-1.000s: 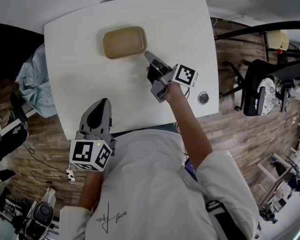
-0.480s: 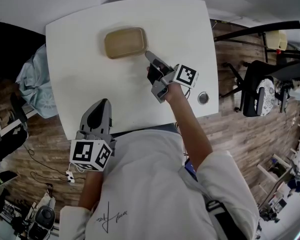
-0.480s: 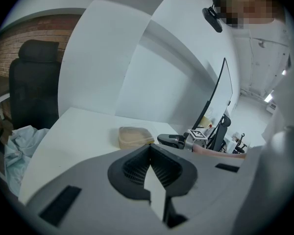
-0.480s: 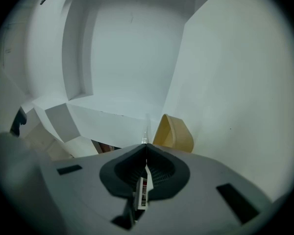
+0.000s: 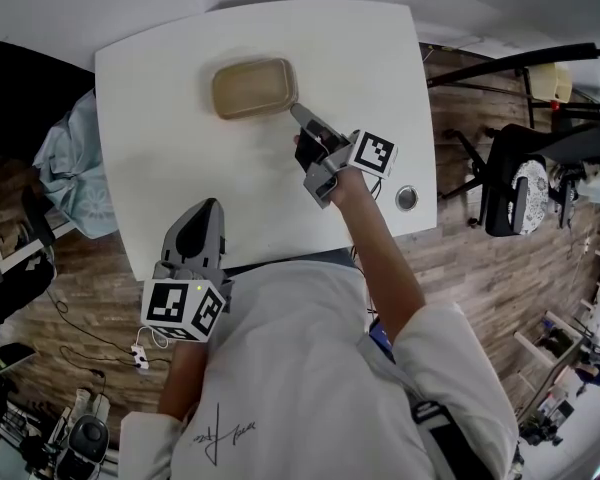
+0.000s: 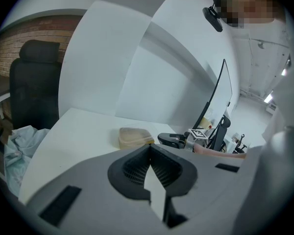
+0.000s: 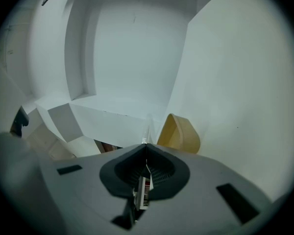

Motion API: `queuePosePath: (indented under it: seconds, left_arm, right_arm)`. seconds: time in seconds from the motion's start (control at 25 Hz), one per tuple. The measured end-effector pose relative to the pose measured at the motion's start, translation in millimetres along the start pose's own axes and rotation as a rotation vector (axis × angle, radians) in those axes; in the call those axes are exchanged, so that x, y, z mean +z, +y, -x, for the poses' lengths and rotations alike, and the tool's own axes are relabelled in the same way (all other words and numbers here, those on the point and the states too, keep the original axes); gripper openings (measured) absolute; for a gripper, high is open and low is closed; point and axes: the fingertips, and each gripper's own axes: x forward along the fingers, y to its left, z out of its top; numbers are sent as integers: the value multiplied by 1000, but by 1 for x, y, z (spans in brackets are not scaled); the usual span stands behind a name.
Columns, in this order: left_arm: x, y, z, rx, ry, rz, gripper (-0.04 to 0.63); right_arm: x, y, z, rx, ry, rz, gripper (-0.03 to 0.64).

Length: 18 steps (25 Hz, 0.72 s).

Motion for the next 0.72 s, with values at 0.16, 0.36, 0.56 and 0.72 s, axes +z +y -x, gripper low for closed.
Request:
queuePosePath:
  seconds: [0.16,0.36,0.56,0.72]
  left_arm:
    - [0,1,2,0,-6,1,8]
    - [0,0,4,0,-14,0,8]
    - [1,-2,7,-1,-22,0,8]
    - [2,-4,8,1,-28,-1,8]
  right_arm:
    - [0,3,-1,9,-3,2,11]
    - [0,10,-1,31,-3,-5,11]
    - [1,15,-1,46,-5,-4,11]
    - [2,22,0,61,-4,2,11]
